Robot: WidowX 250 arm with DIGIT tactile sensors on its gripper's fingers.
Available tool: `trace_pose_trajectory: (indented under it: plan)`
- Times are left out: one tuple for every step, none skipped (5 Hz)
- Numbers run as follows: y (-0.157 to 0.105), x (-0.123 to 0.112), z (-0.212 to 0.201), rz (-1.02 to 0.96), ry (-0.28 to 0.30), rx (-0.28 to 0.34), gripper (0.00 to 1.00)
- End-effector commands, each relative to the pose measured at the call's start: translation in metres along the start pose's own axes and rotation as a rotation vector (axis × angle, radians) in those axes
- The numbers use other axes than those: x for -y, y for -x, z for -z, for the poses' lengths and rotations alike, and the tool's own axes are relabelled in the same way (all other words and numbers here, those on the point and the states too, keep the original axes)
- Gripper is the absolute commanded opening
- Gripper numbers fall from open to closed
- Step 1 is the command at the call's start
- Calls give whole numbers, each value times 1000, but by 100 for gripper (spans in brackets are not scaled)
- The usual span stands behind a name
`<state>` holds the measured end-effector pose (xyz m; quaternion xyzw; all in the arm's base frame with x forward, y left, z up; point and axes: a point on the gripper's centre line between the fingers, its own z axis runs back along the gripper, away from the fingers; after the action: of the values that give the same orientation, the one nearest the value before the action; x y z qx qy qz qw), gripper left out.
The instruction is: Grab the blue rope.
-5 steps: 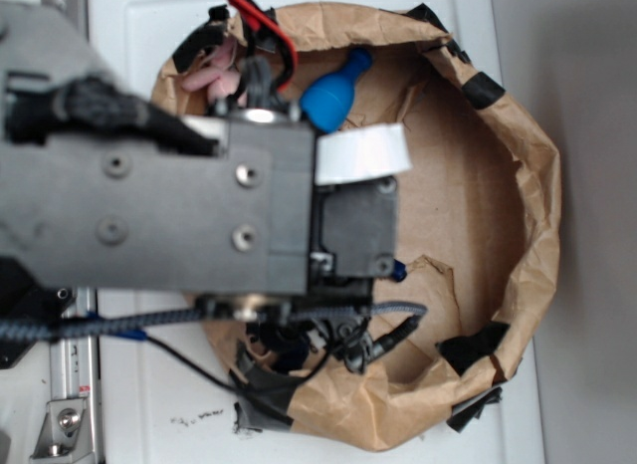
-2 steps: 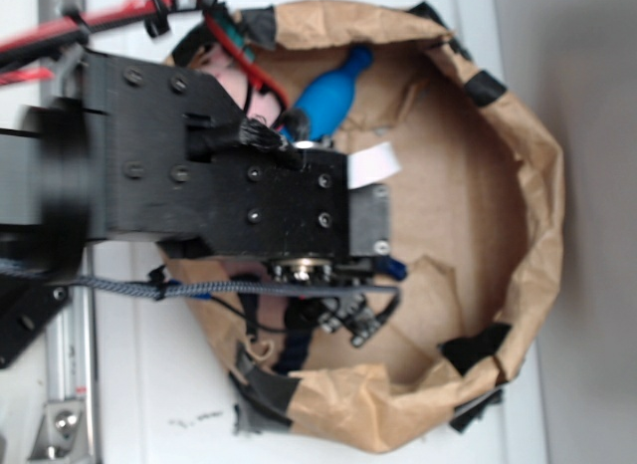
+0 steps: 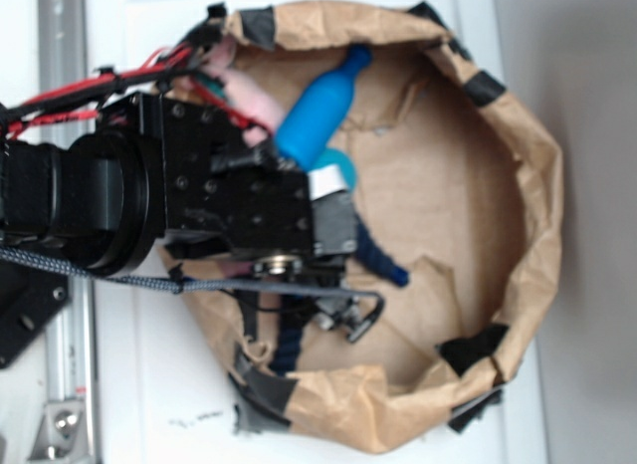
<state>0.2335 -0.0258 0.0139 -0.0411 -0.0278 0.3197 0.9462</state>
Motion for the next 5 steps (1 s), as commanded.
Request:
trace_pose_trajectory:
  plan:
    - [-16,10,-1,125,33,62,0]
    - [-27,14,-14,210,11,93,0]
    - [-47,23,-35,317,-25,149,0]
    - [-71,36,-75,448,-145,226,0]
    - [-74,34,-120,492,-182,304,0]
